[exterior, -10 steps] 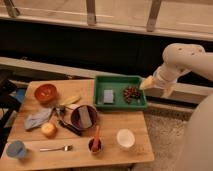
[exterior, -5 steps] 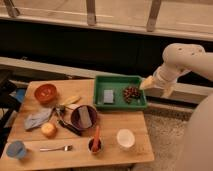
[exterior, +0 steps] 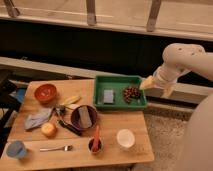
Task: Wipe tray with eraser
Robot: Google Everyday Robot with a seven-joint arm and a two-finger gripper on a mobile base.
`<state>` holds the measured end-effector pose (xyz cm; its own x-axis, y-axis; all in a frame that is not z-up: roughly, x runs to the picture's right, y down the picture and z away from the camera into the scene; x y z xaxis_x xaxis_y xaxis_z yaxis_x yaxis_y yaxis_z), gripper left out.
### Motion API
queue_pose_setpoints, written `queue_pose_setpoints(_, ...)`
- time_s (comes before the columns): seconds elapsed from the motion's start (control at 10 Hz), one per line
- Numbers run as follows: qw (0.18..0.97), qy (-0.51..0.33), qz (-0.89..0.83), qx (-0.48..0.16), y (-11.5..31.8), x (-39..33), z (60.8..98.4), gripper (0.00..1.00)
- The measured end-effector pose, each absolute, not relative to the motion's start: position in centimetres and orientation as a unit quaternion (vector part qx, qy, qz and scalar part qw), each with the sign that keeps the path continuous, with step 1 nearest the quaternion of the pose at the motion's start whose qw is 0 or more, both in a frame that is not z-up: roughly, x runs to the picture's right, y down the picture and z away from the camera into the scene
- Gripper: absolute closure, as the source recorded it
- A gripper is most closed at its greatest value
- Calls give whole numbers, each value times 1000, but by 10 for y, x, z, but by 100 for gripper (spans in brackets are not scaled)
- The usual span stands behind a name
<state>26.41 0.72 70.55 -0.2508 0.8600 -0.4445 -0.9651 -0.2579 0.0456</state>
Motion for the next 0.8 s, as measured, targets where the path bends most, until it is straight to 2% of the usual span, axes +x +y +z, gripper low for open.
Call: queue_pose_setpoints(0.8, 598, 159, 769, -159, 9, 265, 704, 20)
